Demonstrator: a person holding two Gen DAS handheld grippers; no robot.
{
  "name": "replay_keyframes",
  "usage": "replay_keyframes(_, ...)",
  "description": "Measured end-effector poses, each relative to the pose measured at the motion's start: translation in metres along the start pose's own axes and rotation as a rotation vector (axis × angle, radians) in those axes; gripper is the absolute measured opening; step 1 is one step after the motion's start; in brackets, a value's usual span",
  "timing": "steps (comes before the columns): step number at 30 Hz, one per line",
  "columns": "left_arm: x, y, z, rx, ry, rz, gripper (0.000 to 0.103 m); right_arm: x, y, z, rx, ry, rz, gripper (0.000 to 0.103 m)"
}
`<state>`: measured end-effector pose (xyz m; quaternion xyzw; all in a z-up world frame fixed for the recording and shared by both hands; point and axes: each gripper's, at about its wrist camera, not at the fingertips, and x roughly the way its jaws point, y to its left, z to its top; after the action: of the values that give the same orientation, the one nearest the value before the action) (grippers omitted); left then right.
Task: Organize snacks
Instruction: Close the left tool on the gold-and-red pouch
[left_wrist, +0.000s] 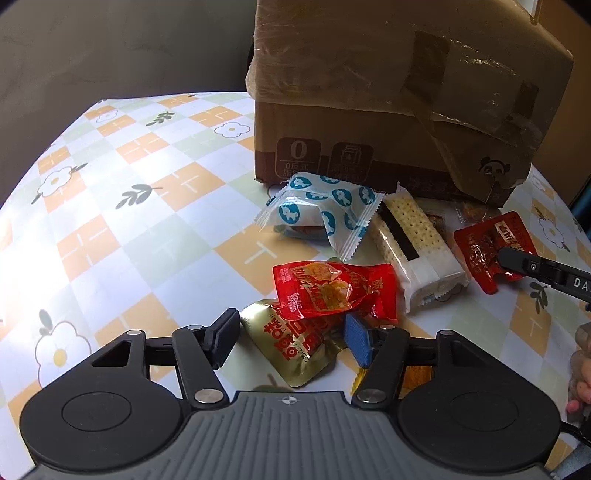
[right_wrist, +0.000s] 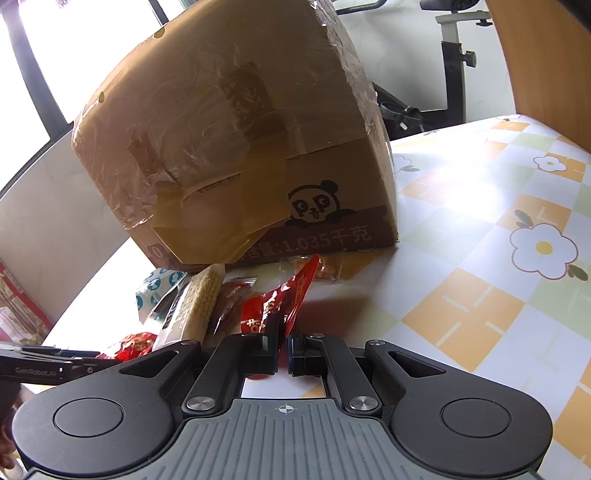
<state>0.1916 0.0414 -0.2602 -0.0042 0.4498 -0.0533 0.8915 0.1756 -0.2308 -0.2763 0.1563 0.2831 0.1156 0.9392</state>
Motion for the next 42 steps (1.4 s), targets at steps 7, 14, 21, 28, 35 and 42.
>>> replay_keyframes(7, 0.010, 0.009, 0.016, -0.028, -0.021, 0.021, 0.067, 0.000, -0.001, 0.000, 0.008, 0.000, 0.005, 0.004)
replay_keyframes(14, 0.020, 0.001, 0.025, 0.066, -0.030, -0.029, 0.067, 0.000, -0.002, 0.000, 0.015, -0.001, 0.010, 0.004)
replay_keyframes(21, 0.023, -0.002, 0.019, 0.074, -0.032, -0.035, 0.070, 0.000, -0.004, 0.000, 0.022, 0.000, 0.010, 0.005)
replay_keyframes(28, 0.002, -0.001, 0.000, 0.070, 0.000, -0.079, 0.069, 0.001, -0.004, 0.000, 0.023, -0.001, 0.012, 0.005)
replay_keyframes(35, -0.004, 0.000, -0.001, 0.052, 0.016, -0.108, 0.067, 0.001, -0.004, 0.000, 0.021, -0.001, 0.010, 0.005)
replay_keyframes(42, 0.012, -0.011, 0.009, 0.168, -0.014, -0.047, 0.067, 0.001, -0.004, 0.000, 0.020, -0.001, 0.009, 0.005)
